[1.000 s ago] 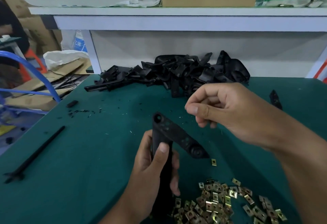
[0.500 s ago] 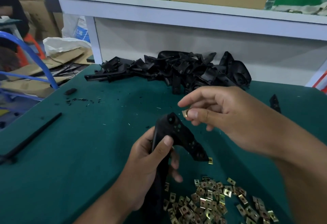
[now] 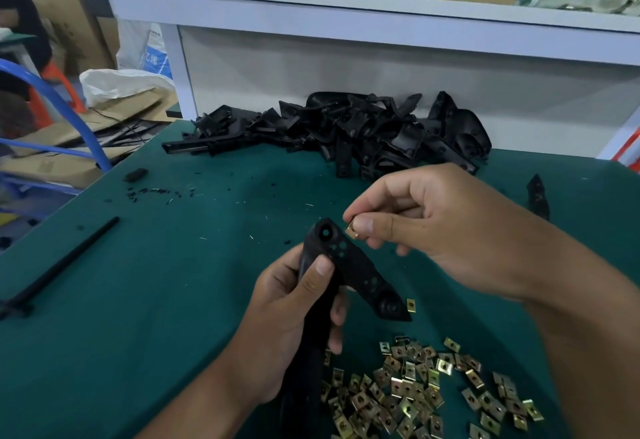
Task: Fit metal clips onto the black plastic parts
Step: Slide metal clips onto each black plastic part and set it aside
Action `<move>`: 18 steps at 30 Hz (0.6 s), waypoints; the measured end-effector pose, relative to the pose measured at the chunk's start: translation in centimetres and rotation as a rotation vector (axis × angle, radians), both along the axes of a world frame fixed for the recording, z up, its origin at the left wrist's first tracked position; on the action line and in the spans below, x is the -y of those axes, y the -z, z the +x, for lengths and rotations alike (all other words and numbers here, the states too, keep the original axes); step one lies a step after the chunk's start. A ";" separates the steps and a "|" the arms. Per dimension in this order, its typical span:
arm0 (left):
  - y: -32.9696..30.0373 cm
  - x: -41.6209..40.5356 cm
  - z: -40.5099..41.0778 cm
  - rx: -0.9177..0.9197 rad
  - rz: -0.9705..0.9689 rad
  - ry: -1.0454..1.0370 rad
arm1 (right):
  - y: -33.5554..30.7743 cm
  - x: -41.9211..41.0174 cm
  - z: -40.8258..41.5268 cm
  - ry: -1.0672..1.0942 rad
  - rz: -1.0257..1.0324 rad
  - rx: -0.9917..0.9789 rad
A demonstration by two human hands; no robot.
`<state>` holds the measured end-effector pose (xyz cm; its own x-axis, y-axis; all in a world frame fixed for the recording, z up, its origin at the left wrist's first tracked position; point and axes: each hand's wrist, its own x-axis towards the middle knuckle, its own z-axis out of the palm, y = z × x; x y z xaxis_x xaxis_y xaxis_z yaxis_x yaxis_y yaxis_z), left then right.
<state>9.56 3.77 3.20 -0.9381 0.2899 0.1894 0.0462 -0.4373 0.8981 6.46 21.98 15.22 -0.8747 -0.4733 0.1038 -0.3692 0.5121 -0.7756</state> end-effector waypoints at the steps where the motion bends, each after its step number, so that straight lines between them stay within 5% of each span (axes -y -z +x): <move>1: 0.0 0.0 0.0 0.000 0.005 0.004 | 0.1 0.0 0.0 -0.002 0.006 0.001; 18: 0.4 -0.1 -0.1 -0.029 0.046 0.024 | -0.6 -0.2 0.7 -0.022 0.117 -0.035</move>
